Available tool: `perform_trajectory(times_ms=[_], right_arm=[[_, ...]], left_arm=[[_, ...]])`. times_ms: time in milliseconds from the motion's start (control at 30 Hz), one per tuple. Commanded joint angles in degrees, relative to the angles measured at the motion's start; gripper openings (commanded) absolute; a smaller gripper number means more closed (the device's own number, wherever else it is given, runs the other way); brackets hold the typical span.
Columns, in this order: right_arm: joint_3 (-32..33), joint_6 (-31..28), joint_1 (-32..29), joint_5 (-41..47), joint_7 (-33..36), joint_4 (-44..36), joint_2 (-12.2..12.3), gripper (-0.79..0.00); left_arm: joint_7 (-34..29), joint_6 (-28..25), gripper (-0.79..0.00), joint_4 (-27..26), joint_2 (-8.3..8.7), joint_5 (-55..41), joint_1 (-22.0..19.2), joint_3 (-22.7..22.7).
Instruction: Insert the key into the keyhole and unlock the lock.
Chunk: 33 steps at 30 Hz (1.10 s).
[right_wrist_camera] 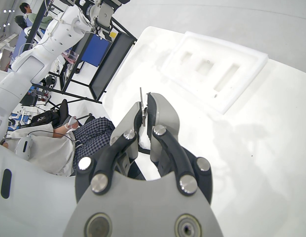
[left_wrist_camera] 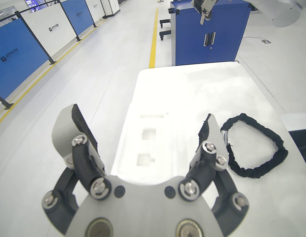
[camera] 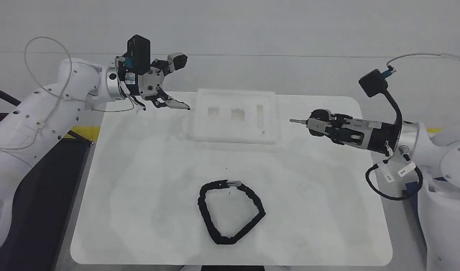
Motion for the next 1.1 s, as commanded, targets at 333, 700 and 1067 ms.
perform_trajectory(times_ms=[333, 700, 1067], right_arm=[[0.00, 0.00, 0.00, 0.00, 0.00, 0.00, 0.00, -0.785], [0.00, 0.00, 0.00, 0.00, 0.00, 0.00, 0.00, -0.785], [0.00, 0.00, 0.00, 0.00, 0.00, 0.00, 0.00, -0.785]], left_arm=[[0.00, 0.00, 0.000, 0.00, 0.00, 0.00, 0.00, 0.00], [-6.75, 3.39, 0.000, -7.41, 1.19, -2.42, 7.00, -2.14], [-13.60, 8.09, 0.000, -21.16, 3.19, -0.82, 18.88, -2.83]])
